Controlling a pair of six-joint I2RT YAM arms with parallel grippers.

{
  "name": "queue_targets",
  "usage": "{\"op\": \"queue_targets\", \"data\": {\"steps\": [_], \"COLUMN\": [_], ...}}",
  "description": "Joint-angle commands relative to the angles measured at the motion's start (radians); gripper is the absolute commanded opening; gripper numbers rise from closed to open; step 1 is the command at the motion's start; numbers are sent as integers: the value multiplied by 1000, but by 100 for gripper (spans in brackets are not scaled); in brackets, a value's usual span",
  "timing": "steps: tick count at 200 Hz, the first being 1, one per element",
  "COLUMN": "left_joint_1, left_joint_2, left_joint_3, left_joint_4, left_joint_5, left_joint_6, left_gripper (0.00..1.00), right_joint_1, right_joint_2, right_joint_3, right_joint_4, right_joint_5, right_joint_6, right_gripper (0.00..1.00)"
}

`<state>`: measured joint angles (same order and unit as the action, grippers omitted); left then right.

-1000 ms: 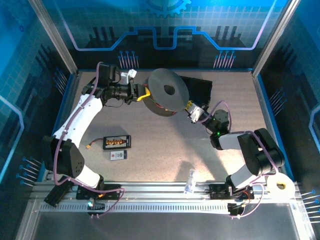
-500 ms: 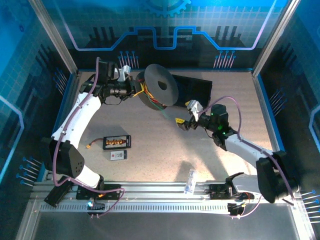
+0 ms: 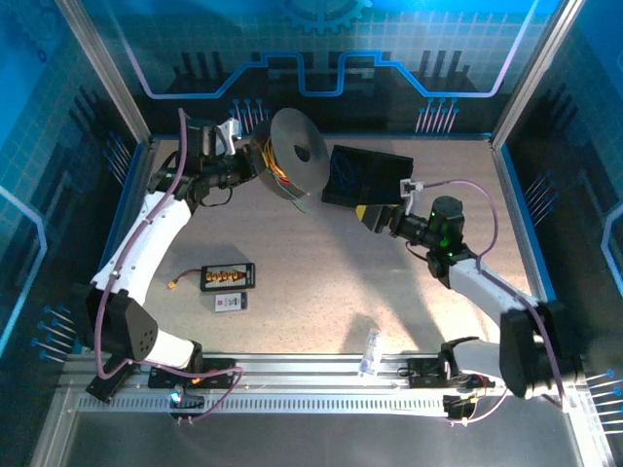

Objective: Wrap the cables

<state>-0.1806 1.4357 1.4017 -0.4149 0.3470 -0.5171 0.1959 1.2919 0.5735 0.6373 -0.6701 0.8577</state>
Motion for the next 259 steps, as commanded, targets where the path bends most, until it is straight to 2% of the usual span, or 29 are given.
{"op": "queue_targets", "data": {"steps": [1,5,17,33,50,84,95,107,123,159,259], "left_joint_1": [-19,-22,-38,-58,-94,-149,-156,-161,-168,-180,-195], "left_joint_2": [-80,-87,-107,-130,-146,-166,-166,-164,-166,-170,-182], "left_joint_3": [-23,-34,-69,-108,-134,-187,-194,-197,-204,-210,-244], "left_joint_4": [252,269,324,392,439,531,546,548,550,545,543], "left_joint_5": [23,23,15,5,-11,-33,-30,-26,-26,-21,-3], "left_joint_6": [36,40,57,83,135,189,190,191,195,204,206], "left_gripper": [0,0,0,0,0,0,0,0,0,0,0], "right_joint_1": [-5,2,18,51,93,179,198,209,218,220,209], "right_joint_2": [143,169,227,292,322,362,388,414,442,462,369], "right_joint_3": [4,-2,-2,25,34,19,0,-20,-51,-83,-56], "right_joint_4": [364,415,469,435,421,465,534,613,720,780,628], "right_joint_5": [-189,-180,-175,-209,-218,-134,-86,-40,12,71,105], "right_joint_6": [438,501,616,721,807,984,1064,1132,1195,1234,1219], "right_gripper": [92,88,84,77,77,80,78,71,68,66,63]}}
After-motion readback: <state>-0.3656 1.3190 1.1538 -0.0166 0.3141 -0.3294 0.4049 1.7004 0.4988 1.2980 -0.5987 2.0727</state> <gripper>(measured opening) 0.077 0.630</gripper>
